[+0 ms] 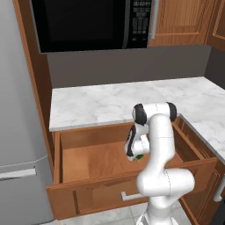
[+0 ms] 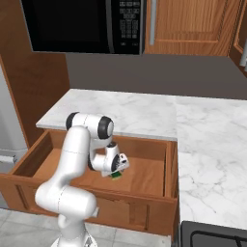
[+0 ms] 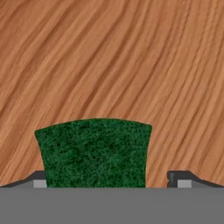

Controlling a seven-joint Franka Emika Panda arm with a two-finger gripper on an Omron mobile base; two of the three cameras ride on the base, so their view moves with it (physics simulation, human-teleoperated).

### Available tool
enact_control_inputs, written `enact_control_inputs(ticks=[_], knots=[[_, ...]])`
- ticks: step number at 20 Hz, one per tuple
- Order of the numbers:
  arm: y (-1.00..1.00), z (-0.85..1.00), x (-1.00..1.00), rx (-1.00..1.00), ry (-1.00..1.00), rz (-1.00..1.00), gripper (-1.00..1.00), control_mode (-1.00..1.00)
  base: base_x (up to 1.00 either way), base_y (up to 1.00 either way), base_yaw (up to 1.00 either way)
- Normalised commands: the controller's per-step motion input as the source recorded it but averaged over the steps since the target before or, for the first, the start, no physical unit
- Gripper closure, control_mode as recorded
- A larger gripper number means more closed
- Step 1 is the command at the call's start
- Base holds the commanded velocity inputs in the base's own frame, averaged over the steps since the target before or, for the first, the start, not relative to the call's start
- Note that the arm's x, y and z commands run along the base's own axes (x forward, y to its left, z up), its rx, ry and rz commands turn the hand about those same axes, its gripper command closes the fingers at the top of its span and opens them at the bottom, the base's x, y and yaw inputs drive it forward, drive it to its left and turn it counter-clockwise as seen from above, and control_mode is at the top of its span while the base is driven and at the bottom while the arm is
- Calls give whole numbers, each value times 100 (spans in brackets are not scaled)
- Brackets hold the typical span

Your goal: Restock the sink supplies by placing the sponge and soap dispenser on the counter and next to the sink. Make sure the soap dispenser is upright.

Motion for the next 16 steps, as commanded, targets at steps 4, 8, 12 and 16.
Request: enact_control_inputs(ticks=[4,8,12,16], knots=[[0,-28,0,0,1,0,-100,-100,0,0,0],[4,-43,-2,0,8,0,100,-100,0,0,0],[0,-31,-23,0,4,0,100,-100,0,0,0],[0,-26,-45,0,2,0,100,-100,0,0,0]])
